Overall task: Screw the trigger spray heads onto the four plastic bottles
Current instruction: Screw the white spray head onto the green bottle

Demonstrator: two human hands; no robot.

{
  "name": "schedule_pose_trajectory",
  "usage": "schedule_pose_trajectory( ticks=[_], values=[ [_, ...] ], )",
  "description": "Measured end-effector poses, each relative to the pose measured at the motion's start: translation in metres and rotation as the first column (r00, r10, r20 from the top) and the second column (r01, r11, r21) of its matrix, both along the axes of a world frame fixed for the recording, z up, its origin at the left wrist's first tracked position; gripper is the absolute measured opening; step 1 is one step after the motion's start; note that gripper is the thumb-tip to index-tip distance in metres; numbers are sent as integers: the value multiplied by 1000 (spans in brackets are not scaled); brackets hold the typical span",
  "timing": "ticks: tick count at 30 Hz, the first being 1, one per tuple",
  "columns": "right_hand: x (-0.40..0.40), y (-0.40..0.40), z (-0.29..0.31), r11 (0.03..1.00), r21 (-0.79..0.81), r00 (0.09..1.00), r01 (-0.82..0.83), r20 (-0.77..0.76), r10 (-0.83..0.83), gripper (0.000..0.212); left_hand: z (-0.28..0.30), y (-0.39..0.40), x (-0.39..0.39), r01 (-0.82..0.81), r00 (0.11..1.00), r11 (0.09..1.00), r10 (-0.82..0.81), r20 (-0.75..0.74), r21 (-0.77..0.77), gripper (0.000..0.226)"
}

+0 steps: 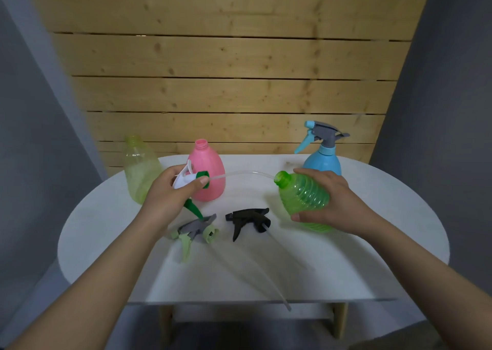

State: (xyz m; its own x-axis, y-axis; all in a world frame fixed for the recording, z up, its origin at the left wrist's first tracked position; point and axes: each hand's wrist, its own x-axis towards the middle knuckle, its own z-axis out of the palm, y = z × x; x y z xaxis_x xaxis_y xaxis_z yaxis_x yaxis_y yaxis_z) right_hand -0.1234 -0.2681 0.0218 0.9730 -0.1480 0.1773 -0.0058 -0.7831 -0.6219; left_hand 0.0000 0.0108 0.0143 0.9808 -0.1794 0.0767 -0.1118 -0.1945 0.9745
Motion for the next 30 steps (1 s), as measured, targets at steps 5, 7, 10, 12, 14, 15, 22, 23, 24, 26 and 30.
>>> schedule_pose_trajectory(
  ticks=[5, 7, 10, 12, 14, 15, 22, 23, 24, 26, 30],
  values=[
    [4, 2, -3, 1000, -14, 997, -27, -76, 26, 89, 1, -4, -4, 22, 995, 998, -28, 98, 66, 44],
    [4, 7, -4, 999, 51, 995, -15, -100, 20, 84, 1, -9, -7, 36, 990, 992, -52, 132, 117, 53],
    [6, 12, -3, 986, 156, 995, -63, -70, 75, 63, 4, -16, -11, 84, 984, 979, -112, 142, 188, 54],
    [6, 16, 0, 971, 211, 989, -114, -66, 131, 54, 5, -20, -14, 158, 977, 963, -184, 105, 217, 50],
    [7, 20, 0, 954, 250, 977, -164, -90, 192, 51, 6, -26, -17, 261, 960, 949, -275, 56, 176, 41],
    [8, 22, 0, 949, 257, 971, -184, -102, 216, 50, 7, -27, -19, 309, 947, 938, -319, 42, 158, 35],
    [13, 16, 3, 924, 320, 940, -207, -198, 279, 39, 13, -27, -18, 544, 838, 816, -539, -83, 196, 29],
    [14, 16, 3, 915, 349, 934, -204, -210, 288, 38, 13, -27, -18, 552, 833, 809, -547, -88, 202, 30],
    [15, 16, 2, 902, 384, 931, -197, -216, 295, 37, 13, -27, -17, 557, 830, 805, -550, -92, 206, 32],
    [16, 15, 2, 870, 456, 924, -188, -217, 314, 39, 13, -27, -17, 568, 823, 800, -560, -99, 193, 33],
    [19, 16, 2, 838, 512, 908, -189, -233, 348, 39, 13, -30, -20, 564, 824, 799, -562, -72, 209, 31]
  ],
)
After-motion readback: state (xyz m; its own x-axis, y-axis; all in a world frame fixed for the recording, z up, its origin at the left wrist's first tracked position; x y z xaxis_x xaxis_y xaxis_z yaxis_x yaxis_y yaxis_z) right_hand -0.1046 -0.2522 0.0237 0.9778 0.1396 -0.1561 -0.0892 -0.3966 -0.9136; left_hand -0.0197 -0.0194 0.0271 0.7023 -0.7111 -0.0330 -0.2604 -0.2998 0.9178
